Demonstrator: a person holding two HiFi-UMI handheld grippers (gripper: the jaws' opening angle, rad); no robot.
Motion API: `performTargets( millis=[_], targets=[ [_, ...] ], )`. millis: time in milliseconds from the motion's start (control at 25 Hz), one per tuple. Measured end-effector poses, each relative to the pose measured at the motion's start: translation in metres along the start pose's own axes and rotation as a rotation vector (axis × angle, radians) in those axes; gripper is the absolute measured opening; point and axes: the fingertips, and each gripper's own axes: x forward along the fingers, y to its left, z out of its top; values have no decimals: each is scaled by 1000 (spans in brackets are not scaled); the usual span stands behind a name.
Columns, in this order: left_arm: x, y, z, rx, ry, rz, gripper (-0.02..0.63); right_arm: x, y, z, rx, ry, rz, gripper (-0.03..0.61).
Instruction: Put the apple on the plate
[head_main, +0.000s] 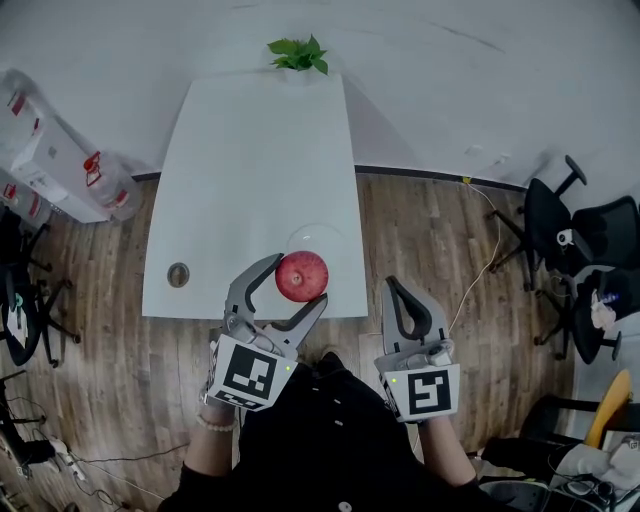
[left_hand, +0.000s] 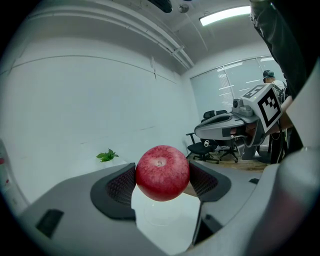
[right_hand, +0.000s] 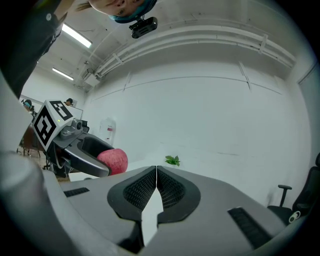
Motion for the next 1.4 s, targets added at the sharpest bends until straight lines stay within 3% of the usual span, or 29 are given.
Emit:
performTargets(
  millis=[800,1400],
  targets=[
    [27,10,-4,18,23,46,348,9,-21,-16,21,15,19,41],
    [69,13,-52,-1,100,43,348,7,-33,-40,43,96,-8,41]
  ],
)
